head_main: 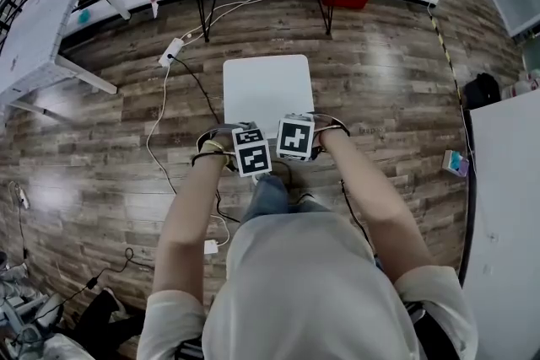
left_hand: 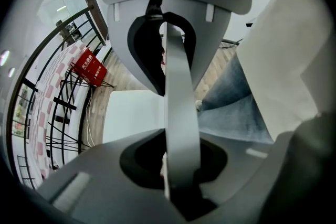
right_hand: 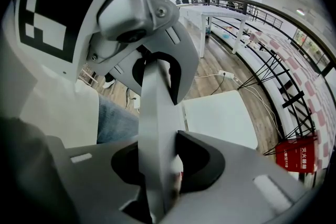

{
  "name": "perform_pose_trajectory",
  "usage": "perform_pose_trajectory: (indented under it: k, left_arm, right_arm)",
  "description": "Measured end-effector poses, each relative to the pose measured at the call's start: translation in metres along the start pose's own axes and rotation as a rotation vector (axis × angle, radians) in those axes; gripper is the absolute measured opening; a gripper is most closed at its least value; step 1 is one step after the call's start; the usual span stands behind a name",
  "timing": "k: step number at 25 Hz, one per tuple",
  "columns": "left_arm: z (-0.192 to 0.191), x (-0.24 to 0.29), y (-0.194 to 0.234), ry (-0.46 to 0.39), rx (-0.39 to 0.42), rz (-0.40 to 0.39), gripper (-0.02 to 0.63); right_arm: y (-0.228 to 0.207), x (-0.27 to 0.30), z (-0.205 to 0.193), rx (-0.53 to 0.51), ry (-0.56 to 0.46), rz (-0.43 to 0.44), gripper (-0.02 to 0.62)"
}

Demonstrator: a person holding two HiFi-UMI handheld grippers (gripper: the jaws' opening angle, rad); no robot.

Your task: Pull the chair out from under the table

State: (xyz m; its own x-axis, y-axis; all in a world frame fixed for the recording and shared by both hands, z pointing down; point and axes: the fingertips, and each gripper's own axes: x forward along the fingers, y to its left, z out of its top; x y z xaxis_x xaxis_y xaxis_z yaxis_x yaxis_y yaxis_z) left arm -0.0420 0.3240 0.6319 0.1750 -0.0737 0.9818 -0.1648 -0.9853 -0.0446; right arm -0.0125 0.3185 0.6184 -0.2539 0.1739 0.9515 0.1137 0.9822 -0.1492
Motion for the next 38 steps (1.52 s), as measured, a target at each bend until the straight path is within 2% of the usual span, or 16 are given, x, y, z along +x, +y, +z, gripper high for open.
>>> perform_pose_trajectory:
  k: [24, 29, 38]
  left_arm:
    - [0.003, 0.0, -0.013, 0.017, -0.03, 0.024, 0.081]
    - [0.005, -0.001, -0.009, 0.021, -0.045, 0.051, 0.106]
    - [0.019, -0.026, -0.011, -0.027, -0.084, 0.074, 0.098]
  right_arm:
    - [0.015, 0.002, -0.001, -0.013, -0.031, 0.002, 0.107]
    - [0.014, 0.001, -0.002, -0.02, -0.04, -0.004, 0.11]
    - [0.016, -0.016, -0.001, -0.035, -0.068, -0.031, 0.104]
